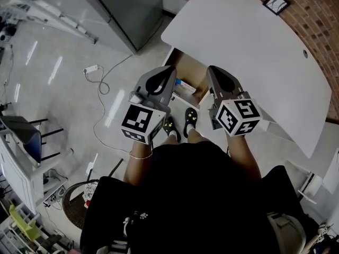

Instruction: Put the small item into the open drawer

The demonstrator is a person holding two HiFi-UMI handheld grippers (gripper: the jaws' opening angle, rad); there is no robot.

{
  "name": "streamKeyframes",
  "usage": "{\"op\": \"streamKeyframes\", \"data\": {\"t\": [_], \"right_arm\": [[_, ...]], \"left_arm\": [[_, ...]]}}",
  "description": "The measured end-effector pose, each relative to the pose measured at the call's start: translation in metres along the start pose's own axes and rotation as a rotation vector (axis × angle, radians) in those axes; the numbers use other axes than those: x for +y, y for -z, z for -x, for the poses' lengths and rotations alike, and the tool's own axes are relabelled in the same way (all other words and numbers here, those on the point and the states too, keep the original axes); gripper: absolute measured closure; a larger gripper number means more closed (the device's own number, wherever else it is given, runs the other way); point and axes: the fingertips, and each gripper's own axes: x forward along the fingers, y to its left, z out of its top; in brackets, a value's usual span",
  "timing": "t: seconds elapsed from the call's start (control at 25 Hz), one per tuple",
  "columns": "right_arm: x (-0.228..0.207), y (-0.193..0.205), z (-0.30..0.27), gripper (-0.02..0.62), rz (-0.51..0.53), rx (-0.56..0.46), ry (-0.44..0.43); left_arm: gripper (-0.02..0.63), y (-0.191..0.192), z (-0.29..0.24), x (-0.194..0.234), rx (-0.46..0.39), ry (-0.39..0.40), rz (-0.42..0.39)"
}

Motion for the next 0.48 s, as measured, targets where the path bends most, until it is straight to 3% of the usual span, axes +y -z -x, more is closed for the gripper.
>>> {"op": "streamKeyframes", "data": {"t": [0.48], "right_arm": [[0.0007,-0.0009,-0.0025,0.584,-0.006,0.007,-0.014]], "left_arm": [[0.615,-0.0039,-0.0042,0.0003,-0.001,0.011,-0.007]]}}
